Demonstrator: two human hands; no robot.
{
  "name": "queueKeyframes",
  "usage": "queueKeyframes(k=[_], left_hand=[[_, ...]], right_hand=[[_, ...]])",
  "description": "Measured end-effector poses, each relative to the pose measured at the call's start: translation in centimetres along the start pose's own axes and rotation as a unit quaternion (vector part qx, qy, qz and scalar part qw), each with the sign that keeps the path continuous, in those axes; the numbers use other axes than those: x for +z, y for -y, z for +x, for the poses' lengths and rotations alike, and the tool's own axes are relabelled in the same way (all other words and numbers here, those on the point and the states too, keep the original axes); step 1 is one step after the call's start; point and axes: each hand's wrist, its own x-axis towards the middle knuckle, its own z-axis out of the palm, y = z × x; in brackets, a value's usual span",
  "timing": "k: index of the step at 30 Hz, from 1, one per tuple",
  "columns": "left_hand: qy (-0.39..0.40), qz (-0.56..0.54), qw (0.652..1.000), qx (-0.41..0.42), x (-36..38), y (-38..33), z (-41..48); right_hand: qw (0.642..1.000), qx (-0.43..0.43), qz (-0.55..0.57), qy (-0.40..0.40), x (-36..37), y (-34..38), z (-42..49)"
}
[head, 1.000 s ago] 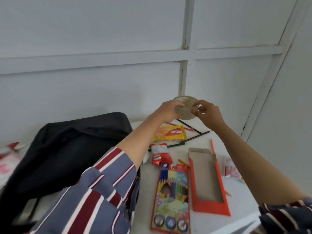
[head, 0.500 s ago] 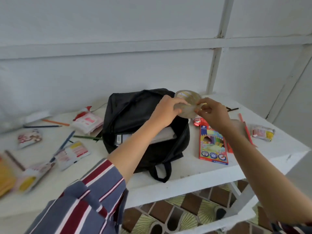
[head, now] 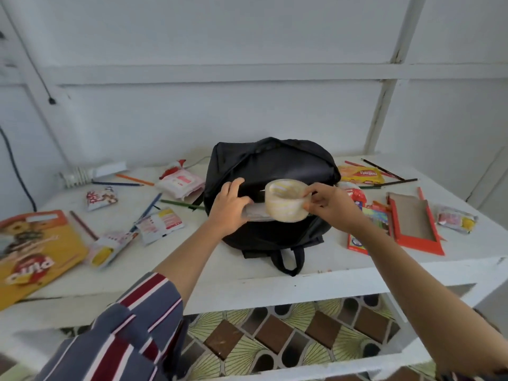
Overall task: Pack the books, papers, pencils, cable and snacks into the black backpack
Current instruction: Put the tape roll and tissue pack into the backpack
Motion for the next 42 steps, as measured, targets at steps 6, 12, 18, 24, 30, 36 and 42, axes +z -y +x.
queueKeyframes(k=[6,12,18,24,30,36,42], left_hand=[[0.111,0.102,0.988,-0.028,-0.3,2.9,1.8],[0.057,-0.048,0.997,-0.017,-2.1,4.6,3.7],[0.035,-0.128,0.991,0.017,-5.8,6.2,6.0],[0.042,-0.132,0.989,0.049,-6.3,7.3,6.7],[0.036,-0.150,0.986,0.068,-6.4,7.8,7.3],[0.029,-0.175,0.982,0.064,-6.2,8.0,7.3],[0.034,-0.184,0.981,0.052,-6.5,7.9,7.3]], right_hand=[[0.998,-0.005,0.026,0.049,2.8,0.1,1.6],[0.998,-0.009,0.045,0.045,5.7,-0.2,3.7],[1.000,0.002,0.017,0.003,8.9,1.1,8.0],[0.998,0.064,-0.015,-0.026,11.4,2.0,9.9],[0.999,-0.036,0.020,-0.004,10.6,2.3,6.5],[0.992,-0.090,-0.040,0.074,11.6,2.4,7.6],[0.988,-0.094,-0.051,0.111,11.8,3.2,10.9]])
